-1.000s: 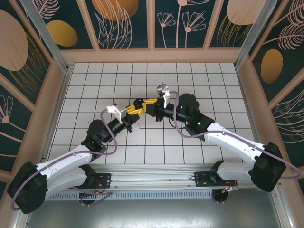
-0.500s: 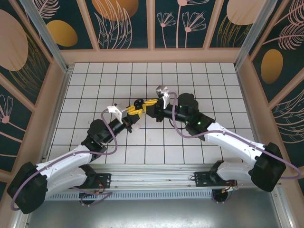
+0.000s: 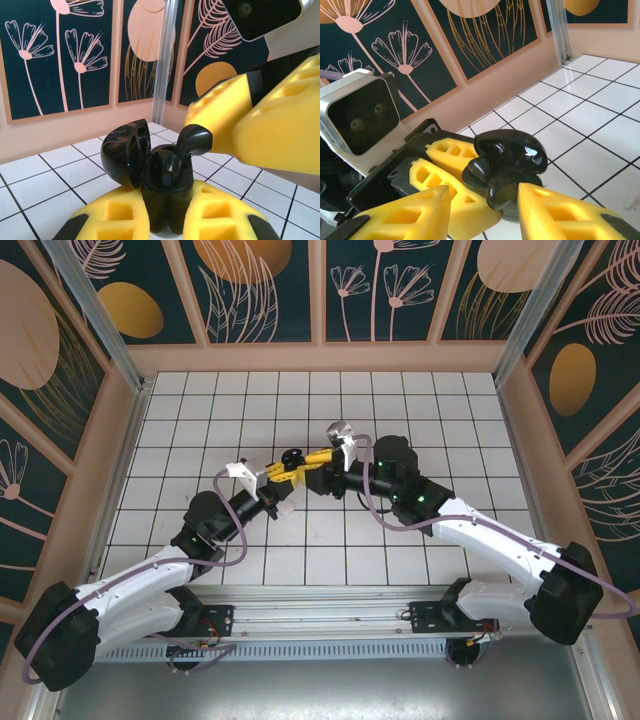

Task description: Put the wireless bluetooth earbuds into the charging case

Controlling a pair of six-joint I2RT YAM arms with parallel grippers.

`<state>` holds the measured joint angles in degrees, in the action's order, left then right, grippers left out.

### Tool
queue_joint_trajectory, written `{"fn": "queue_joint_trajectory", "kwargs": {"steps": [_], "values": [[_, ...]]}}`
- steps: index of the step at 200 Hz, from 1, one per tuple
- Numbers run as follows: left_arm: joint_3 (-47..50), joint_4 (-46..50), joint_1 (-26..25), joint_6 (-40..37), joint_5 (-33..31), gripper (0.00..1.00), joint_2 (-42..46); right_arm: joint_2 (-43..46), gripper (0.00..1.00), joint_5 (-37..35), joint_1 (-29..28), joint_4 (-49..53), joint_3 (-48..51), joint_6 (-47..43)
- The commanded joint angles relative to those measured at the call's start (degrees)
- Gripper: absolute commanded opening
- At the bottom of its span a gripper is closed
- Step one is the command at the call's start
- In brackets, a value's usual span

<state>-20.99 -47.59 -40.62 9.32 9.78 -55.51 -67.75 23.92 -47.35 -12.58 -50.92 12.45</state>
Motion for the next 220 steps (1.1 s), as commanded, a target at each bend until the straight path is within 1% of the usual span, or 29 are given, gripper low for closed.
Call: {"fn": "queue_joint_trajectory", "kwargs": {"steps": [1,14,42,71,94,106,120,128,140,164,194,207,220], "values": [[-1.35,-2.26,0.24,-1.10,-1.25,0.00,2.12,2.47,0.44,0.25,0.14,5.56,-3.29,0.94],[-1.42,-1.27,0.26,-1.11,-1.87,0.00,2.76,3.44,0.48,-0.42,1.14,7.56,-4.63,2.73],[-1.99,0.90,0.20,-1.04,-1.79,0.00,3.44,5.52,0.49,1.85,5.03,9.11,-5.71,8.10],[-2.96,2.87,0.26,-0.91,-0.41,0.00,3.65,5.88,0.40,4.71,5.78,10.19,-6.93,9.48],[-4.22,4.81,0.22,-1.03,0.19,0.00,3.32,3.97,0.34,5.81,3.99,13.11,-9.35,8.08],[-4.74,5.46,0.30,-1.14,0.63,0.00,2.96,2.30,0.33,4.75,2.30,15.93,-11.49,6.51],[-5.19,5.84,0.19,-1.15,1.01,0.00,2.58,0.18,0.30,2.71,0.64,19.85,-14.33,5.02],[-5.40,6.00,0.27,-1.15,1.31,0.00,2.27,-1.02,0.28,0.25,-0.14,22.28,-16.21,4.37],[-5.67,6.27,0.22,-1.05,1.64,0.00,1.86,-2.65,0.27,-3.20,-1.11,25.73,-18.84,3.54],[-6.16,6.81,0.27,-0.98,2.08,0.00,1.37,-4.57,0.36,-8.13,-2.25,29.77,-21.93,1.67],[-6.51,7.44,0.22,-1.12,2.26,0.00,1.19,-4.60,0.37,-9.75,-2.39,30.72,-22.21,0.61],[-6.63,7.59,0.25,-1.07,2.34,0.00,1.06,-4.59,0.35,-10.02,-2.39,31.28,-22.36,0.25],[-6.70,7.57,0.21,-1.08,2.52,0.00,0.84,-4.67,0.31,-10.19,-2.39,31.99,-22.60,-0.14]]}}
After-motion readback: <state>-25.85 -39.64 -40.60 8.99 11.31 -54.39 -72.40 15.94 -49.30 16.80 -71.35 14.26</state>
